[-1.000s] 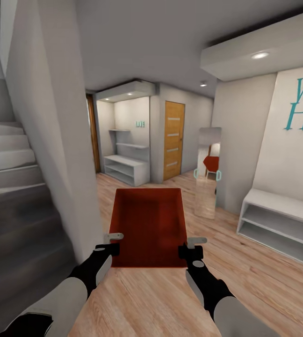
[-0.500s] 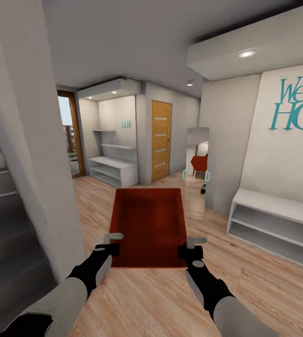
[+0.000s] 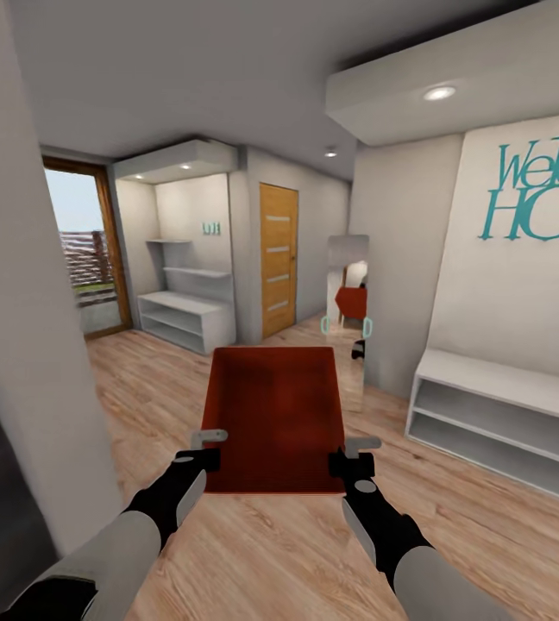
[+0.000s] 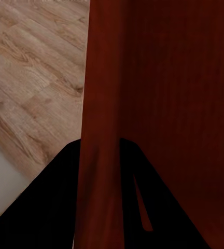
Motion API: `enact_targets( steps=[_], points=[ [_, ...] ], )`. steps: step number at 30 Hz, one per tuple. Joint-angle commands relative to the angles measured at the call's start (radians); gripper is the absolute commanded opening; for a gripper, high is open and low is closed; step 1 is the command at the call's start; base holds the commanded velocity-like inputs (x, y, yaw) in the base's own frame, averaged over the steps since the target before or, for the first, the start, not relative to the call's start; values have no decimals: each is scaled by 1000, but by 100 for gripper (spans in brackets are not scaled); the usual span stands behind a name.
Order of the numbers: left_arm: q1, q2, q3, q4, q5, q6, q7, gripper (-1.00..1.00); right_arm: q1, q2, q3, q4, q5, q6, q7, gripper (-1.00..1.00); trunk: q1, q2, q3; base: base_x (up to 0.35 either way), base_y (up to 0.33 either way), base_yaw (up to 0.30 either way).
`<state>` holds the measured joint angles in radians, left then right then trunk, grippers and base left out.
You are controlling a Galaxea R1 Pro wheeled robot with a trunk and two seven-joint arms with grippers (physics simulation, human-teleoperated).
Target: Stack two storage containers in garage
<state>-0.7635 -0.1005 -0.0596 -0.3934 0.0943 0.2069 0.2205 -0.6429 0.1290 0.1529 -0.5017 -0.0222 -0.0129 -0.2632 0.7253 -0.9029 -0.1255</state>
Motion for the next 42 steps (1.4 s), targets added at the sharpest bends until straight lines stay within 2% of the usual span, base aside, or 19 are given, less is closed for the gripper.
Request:
enact_targets(
  steps=[1,42],
  points=[
    [0,4,-3,-5,-21,-1,17,-100,-1,-2,-50,3,-12,-2,-50,-100,1,-1,-1,322,0,-4],
    [0,4,-3,-5,-21,-1,18,-100,-1,-1,-50,3,-10,-4,-54,-100,1,-1,-1,322,0,0]
  ],
)
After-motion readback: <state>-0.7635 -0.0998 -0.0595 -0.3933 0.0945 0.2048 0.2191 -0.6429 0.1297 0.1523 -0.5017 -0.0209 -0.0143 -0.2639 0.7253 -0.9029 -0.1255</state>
